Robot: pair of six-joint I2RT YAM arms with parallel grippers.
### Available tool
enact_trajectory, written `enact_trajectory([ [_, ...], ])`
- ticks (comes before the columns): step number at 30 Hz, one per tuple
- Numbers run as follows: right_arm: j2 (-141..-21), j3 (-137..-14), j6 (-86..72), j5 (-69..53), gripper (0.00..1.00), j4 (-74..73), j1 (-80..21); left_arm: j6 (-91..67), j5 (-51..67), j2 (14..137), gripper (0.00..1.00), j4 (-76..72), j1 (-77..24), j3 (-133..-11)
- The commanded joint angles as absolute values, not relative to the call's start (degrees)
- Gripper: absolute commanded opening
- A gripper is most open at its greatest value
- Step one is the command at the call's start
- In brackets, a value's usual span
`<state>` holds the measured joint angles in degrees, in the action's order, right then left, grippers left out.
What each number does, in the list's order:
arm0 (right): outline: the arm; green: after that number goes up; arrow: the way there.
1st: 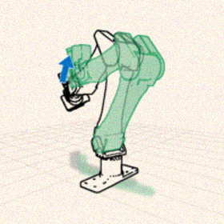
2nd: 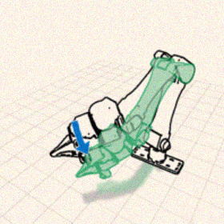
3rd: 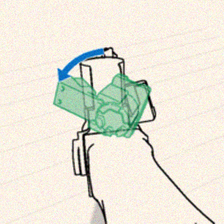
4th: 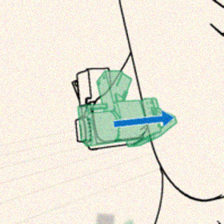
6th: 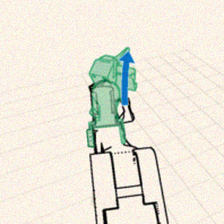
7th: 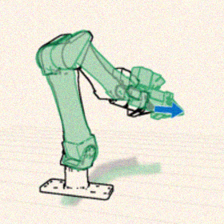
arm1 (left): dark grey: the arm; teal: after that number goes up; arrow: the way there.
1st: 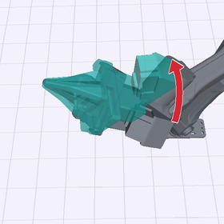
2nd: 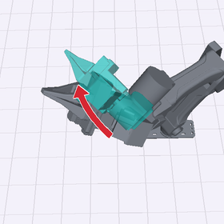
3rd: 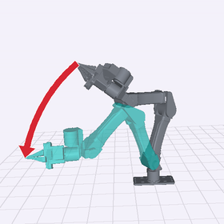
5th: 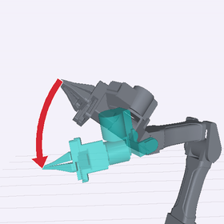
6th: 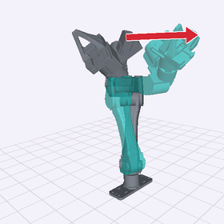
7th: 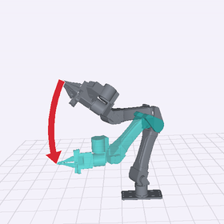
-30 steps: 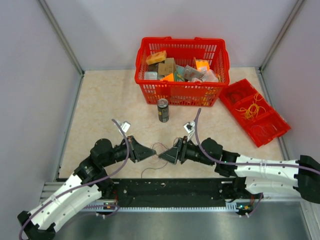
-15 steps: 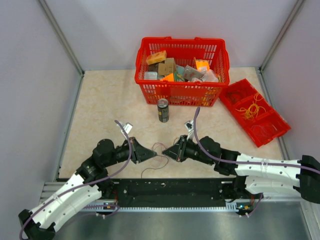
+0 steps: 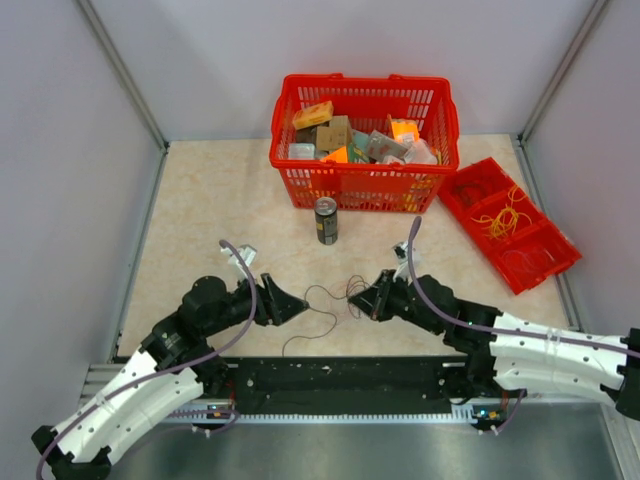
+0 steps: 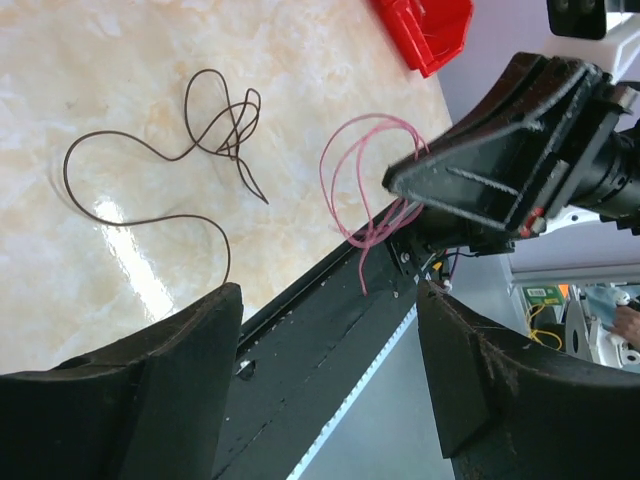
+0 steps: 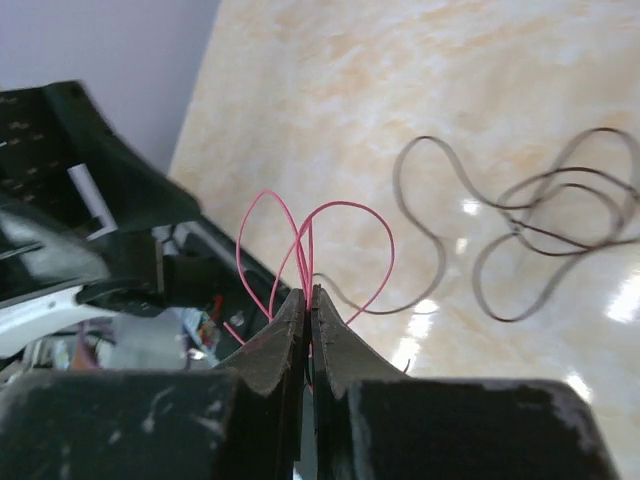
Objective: Untangle the cables
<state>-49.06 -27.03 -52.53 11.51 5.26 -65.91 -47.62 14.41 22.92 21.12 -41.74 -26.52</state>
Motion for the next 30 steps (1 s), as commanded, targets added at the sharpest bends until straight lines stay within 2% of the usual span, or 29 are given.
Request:
enact_trajectory([
  [1,-44.1,-27.1,-51.5,14.6,0.00,-6.5,-59.9,-46.5,13.0,23.4,0.75,21.6,-41.9,-27.8],
  [11,-28.8,-33.0,-46.1,24.0,0.00,-32.6,-41.9,-46.8,13.9,24.2,0.75,21.1,-41.9,-28.4],
  [20,-12.4,-35.7,-48.3,43.6,0.00,-44.8,-41.0,-47.1,14.6,24.9,0.75,20.4,-41.9,-28.4],
  [24,-13.5,-36.4,-49.4,52.4,0.00,-48.9,-41.0,-47.1,15.1,25.5,0.75,19.8,-41.9,-28.6],
  [30,-25.3,-41.2,-51.7,59.4,0.00,-49.3,-40.2,-47.3,15.5,26.3,0.75,19.8,-41.8,-28.7],
])
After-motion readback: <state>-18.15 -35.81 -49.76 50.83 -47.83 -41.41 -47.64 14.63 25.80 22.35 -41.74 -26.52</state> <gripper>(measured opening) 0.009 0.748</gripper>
